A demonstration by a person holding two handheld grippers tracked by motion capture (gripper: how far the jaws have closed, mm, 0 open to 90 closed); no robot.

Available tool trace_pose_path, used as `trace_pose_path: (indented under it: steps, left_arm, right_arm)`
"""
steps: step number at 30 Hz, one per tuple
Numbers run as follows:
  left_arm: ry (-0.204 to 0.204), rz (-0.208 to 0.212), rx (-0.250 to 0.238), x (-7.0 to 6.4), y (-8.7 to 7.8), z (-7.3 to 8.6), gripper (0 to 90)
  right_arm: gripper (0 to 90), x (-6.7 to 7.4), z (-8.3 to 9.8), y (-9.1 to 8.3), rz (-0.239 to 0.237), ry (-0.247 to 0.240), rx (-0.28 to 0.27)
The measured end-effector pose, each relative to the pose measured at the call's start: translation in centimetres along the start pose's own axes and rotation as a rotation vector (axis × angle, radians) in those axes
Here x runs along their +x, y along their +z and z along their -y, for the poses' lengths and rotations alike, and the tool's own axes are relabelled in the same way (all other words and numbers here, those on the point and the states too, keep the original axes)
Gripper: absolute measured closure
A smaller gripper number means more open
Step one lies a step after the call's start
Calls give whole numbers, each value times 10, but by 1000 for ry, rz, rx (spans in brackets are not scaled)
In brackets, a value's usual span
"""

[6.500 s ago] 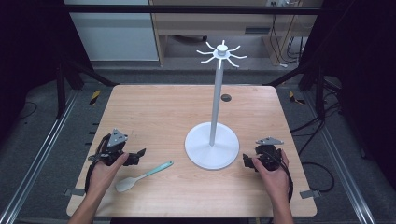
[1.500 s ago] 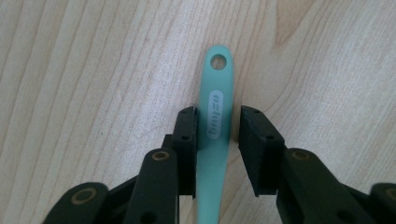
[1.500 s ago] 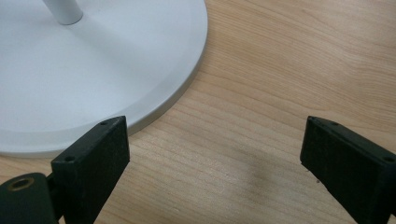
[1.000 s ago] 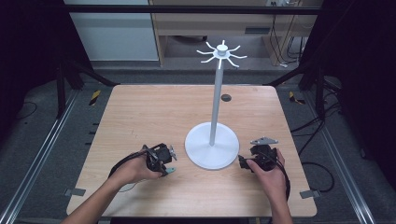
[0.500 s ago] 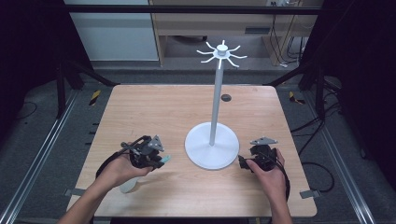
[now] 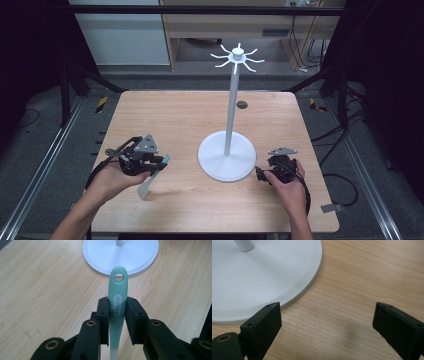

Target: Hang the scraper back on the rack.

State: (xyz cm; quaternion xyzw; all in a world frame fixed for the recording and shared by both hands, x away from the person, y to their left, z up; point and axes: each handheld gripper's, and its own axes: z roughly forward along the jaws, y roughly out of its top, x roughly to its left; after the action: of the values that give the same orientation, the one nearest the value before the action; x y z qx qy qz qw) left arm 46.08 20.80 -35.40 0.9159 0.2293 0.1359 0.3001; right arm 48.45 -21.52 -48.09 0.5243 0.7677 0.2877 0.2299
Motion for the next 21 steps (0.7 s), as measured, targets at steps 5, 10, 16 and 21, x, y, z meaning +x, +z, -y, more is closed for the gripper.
trace_pose_path:
  steps: [5, 10, 16, 21]
  left_arm:
    - [-22, -37, -68, 4, -20, -4, 737]
    - [-47, -75, -147, 8, -38, -9, 738]
    - [-68, -118, -205, 13, -47, -16, 737]
    - [-67, -135, -248, 13, -52, -24, 737]
  right_arm:
    - [88, 0, 0, 0, 2, 0, -1]
    - [88, 0, 0, 0, 2, 0, 0]
    - [88, -1, 0, 0, 3, -1, 0]
    - [88, -1, 0, 0, 4, 0, -3]
